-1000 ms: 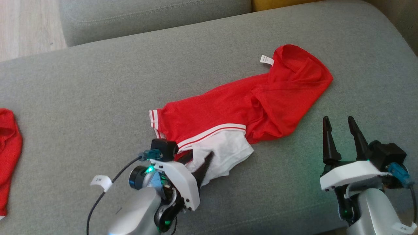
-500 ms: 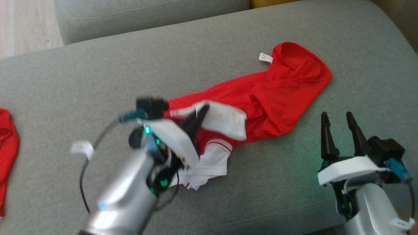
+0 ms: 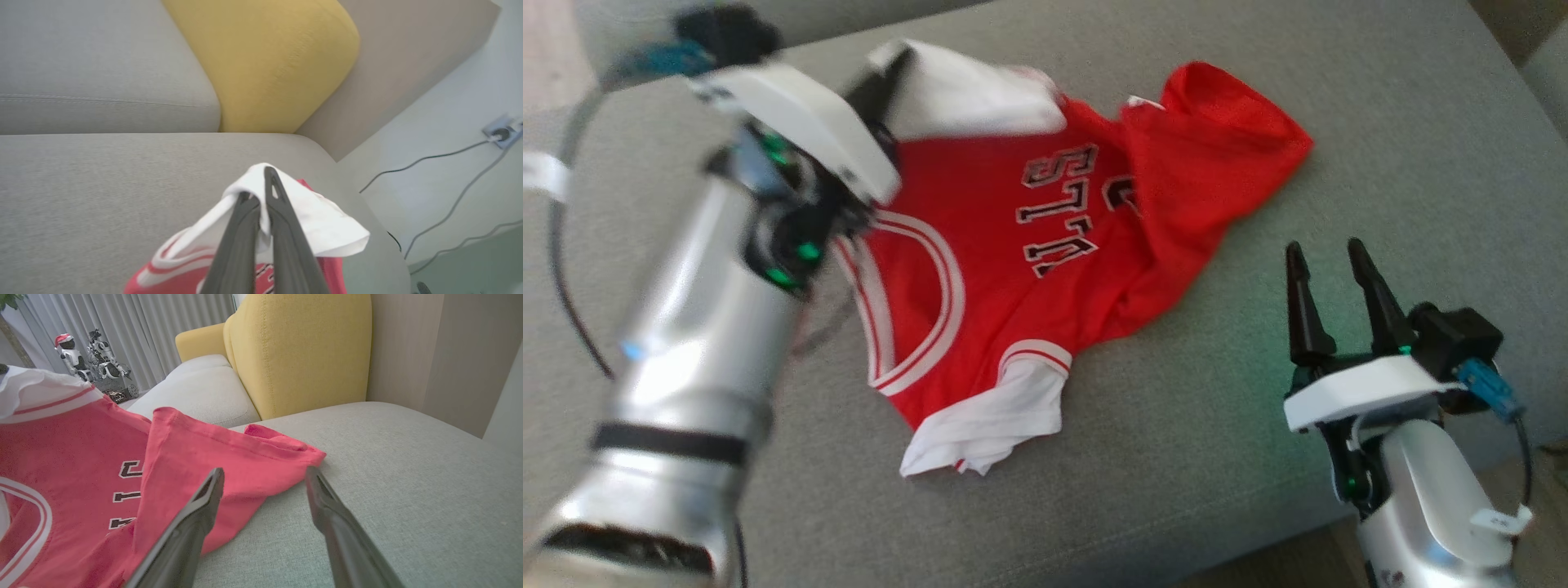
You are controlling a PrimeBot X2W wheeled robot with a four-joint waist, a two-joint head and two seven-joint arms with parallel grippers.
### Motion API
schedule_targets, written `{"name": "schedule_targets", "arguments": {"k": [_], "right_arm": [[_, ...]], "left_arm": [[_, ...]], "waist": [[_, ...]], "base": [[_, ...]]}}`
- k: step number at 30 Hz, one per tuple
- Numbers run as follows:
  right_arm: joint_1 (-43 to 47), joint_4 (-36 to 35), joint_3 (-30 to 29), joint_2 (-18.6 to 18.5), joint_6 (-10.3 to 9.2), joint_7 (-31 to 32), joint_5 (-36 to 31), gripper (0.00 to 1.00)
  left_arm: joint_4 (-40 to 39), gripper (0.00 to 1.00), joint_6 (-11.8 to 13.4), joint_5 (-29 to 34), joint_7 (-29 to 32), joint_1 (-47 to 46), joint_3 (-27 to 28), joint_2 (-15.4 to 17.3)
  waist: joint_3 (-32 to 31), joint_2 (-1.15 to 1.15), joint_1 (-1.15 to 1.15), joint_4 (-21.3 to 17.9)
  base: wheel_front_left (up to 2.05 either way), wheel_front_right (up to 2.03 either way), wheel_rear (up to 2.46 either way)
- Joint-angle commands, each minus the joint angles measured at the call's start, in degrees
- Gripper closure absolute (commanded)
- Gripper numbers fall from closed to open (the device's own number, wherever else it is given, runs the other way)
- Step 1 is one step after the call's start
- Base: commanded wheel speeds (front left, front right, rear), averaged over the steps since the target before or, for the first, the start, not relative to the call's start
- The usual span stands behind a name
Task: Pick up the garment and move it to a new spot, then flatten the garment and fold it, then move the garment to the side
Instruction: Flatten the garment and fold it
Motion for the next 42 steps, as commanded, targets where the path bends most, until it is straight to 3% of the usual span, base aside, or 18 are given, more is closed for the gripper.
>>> {"name": "schedule_targets", "arguments": {"k": [1,6,10,11,12,13,17,20,28,34,42], "right_arm": [[-2.2,-1.5,1.6,-0.2,-0.04,-0.9,0.3,0.0],[-3.8,-0.6,3.8,-0.2,-0.04,-1.5,1.7,0.0],[-4.5,-0.3,4.5,-0.2,-0.04,-1.6,2.0,0.0],[-4.8,-0.2,4.7,-0.2,-0.04,-1.6,2.0,0.0],[-5.0,-0.1,4.9,-0.2,-0.04,-1.7,2.1,0.0],[-5.3,-0.1,5.0,-0.2,-0.04,-1.7,2.1,0.0],[-5.9,0.2,5.1,-0.2,-0.04,-1.7,2.2,0.0],[-6.0,0.0,4.6,-0.2,-0.04,-1.8,2.1,0.0],[-4.8,-0.8,1.0,-0.2,-0.04,-1.8,0.3,0.0],[-2.4,-1.0,-2.7,-0.2,-0.04,-1.8,-2.3,0.0],[1.3,-1.2,-5.6,-0.2,-0.04,-1.7,-3.7,0.0]], "left_arm": [[-1.2,1.0,0.3,0.3,0.0,-4.0,2.5,2.3],[8.7,1.0,2.9,0.4,0.3,-9.9,4.8,4.5],[13.4,1.0,3.3,0.8,-0.5,-12.1,5.0,4.7],[15.0,0.78,3.7,0.9,-0.9,-12.8,5.1,4.6],[16.6,0.1,4.4,1.1,-1.6,-13.6,5.3,4.7],[18.2,0.0,5.2,1.3,-2.5,-14.3,5.6,4.6],[23.2,0.0,7.1,2.7,-7.7,-17.0,6.1,4.9],[25.4,0.0,6.4,3.4,-12.1,-18.5,6.1,4.7],[26.7,0.0,-0.9,3.9,-20.8,-18.3,5.0,2.8],[23.4,0.0,-4.2,4.3,-24.4,-10.5,2.1,1.7],[13.8,0.0,-5.0,3.9,-26.1,7.5,-1.9,2.3]], "waist": [[1.1,0.0,0.0,-1.1],[3.1,0.0,0.0,-3.3],[4.0,0.0,0.0,-4.1],[4.3,0.0,0.0,-4.2],[4.6,0.0,0.0,-4.3],[4.9,0.0,0.0,-4.4],[5.5,0.0,0.0,-4.4],[5.7,0.0,0.0,-3.7],[3.5,0.0,0.0,2.0],[-0.4,0.0,0.0,7.8],[-5.7,0.0,0.0,12.9]], "base": [[0.0,0.0,0.0],[0.0,0.0,0.0],[0.0,0.0,0.0],[0.0,0.0,0.0],[0.0,0.0,0.0],[0.0,0.0,0.0],[0.0,0.0,0.0],[0.0,0.0,0.0],[0.0,0.0,0.0],[0.0,0.0,0.0],[0.0,0.0,0.0]]}}
